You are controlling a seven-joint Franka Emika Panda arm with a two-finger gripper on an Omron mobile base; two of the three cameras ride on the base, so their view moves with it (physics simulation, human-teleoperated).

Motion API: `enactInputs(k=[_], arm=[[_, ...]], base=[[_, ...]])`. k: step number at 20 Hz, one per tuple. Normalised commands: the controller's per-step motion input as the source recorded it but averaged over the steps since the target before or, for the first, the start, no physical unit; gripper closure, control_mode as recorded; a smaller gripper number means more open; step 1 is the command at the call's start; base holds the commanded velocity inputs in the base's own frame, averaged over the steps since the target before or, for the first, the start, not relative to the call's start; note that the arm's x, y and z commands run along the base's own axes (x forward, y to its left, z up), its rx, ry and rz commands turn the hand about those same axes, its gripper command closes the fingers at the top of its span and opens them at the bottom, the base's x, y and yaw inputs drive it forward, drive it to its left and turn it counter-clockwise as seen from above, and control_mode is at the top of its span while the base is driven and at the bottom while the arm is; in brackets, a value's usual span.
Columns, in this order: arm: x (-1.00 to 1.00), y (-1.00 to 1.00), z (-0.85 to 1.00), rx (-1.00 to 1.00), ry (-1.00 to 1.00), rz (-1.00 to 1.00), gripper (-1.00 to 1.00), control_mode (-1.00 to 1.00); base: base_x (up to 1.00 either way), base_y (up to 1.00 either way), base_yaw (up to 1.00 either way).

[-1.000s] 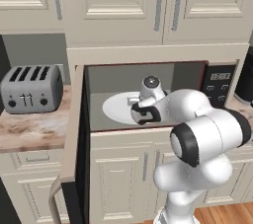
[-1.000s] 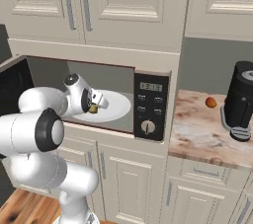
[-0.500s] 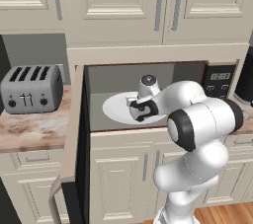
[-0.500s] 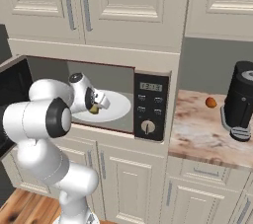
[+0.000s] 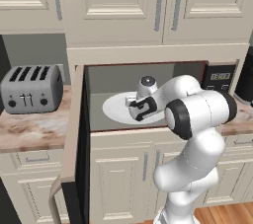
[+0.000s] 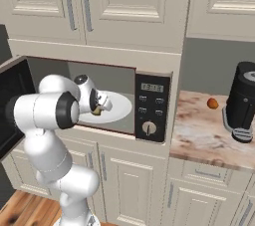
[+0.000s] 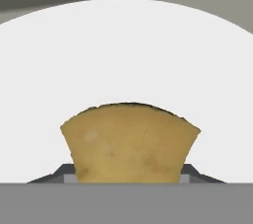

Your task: Place the sponge inside the microwave to prepare for sanitizing.

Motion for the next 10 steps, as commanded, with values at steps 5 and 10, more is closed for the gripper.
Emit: enactInputs(k=[5,10], arm=[[0.22,0.04,-0.1,0.0,0.0,0.0,1.0,-1.0],[0.11,0.03,-0.1,0.0,0.02,0.0,-1.0,-1.0]], base=[[0.0,0.0,0.0],[0.0,0.0,0.0]])
